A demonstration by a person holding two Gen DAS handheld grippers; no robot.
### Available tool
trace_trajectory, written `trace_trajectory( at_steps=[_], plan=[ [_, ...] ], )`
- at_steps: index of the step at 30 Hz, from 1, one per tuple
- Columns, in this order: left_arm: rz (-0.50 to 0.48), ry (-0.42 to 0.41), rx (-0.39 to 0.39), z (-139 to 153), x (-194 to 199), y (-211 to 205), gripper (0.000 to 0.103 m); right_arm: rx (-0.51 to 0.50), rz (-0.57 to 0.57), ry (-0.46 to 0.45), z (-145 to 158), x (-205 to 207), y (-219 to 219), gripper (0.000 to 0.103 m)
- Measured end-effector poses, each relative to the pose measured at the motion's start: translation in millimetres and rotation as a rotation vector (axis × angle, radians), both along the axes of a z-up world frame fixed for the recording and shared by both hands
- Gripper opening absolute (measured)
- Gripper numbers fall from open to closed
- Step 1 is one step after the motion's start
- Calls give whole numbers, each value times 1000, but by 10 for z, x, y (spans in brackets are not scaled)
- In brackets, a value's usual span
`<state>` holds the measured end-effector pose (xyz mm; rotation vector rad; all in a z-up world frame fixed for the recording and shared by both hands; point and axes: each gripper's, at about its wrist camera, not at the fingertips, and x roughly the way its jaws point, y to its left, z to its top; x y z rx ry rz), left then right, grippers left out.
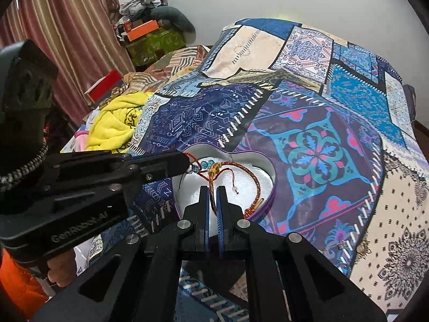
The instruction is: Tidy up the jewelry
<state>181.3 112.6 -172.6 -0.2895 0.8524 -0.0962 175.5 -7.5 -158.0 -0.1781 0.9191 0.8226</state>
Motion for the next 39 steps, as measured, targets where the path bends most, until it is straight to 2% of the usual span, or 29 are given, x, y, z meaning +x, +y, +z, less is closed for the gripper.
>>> trace_trajectory(
  at_steps=[3,14,18,20,21,22,25,29,39],
  plan=[
    [-9,12,11,-15,1,-30,0,-23,-11,-17,19,-16,-19,14],
    [-12,-6,79,197,-178,-153,3,6,-70,-57,259,-118,-312,15],
    [1,-36,104,351,-282,-204,13,27,-108,-77,386,-148,-481,18],
    [3,-54,118,432,-335,-249,18,30,-133,-96,444,-160,-571,28],
    [5,-63,126,474,-364,-278,21,31,-147,-108,472,-169,-619,37],
    [6,-70,134,505,-389,-307,27,37,-163,-122,505,-182,-681,43],
    [7,-97,163,606,-463,-419,36,49,-201,-148,573,-218,-828,50],
    [1,-120,202,696,-533,-591,47,55,-230,-166,623,-249,-1025,51],
    [-53,-124,206,697,-492,-1005,52,33,-313,-166,563,-231,-1532,51]
  ],
)
